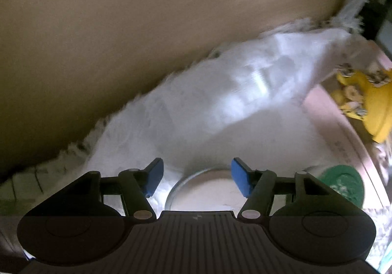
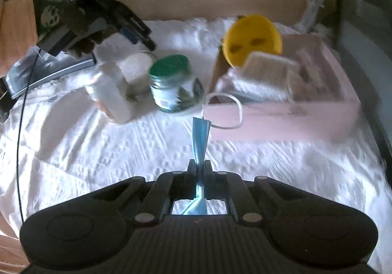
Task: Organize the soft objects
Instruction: 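Grasp the round beige zip pouch rim with left while right holds the mask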
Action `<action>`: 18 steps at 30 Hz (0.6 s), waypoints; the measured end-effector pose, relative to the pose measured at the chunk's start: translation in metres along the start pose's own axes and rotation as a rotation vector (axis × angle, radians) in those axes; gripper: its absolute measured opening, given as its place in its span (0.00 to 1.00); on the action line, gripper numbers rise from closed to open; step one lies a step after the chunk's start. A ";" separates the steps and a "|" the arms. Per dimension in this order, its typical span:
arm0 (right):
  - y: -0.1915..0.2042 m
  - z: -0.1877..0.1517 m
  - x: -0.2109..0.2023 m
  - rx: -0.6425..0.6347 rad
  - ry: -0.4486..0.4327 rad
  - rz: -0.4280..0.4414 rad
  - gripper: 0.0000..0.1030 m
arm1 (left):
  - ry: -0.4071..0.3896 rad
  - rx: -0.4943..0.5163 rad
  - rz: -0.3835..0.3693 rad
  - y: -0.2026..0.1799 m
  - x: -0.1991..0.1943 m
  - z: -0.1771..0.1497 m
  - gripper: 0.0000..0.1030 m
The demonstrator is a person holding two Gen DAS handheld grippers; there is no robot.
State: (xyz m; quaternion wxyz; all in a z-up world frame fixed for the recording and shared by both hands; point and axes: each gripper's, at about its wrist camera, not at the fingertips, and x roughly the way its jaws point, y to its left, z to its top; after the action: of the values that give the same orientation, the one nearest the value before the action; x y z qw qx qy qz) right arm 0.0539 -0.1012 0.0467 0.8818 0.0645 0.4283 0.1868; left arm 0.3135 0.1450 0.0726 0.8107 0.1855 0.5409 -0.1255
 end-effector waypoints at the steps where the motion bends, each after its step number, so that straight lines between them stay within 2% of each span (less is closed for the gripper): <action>1: -0.003 -0.003 -0.002 0.015 0.003 0.003 0.05 | 0.017 -0.018 -0.014 0.004 0.004 -0.002 0.65; 7: -0.011 -0.018 -0.005 0.023 0.036 0.014 0.05 | 0.039 -0.130 -0.108 0.025 0.009 -0.011 0.65; 13: -0.012 -0.017 0.000 0.021 0.048 0.019 0.05 | 0.028 -0.162 -0.153 0.036 -0.008 -0.027 0.64; 18: -0.008 -0.017 0.007 0.012 0.057 0.033 0.05 | -0.019 -0.152 -0.288 0.031 -0.040 -0.036 0.64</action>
State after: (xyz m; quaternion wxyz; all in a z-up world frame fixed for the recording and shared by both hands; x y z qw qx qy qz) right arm 0.0469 -0.1068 0.0288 0.8657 0.0715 0.4532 0.2003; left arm 0.2812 0.1887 0.1021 0.8010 0.0430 0.5623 -0.2011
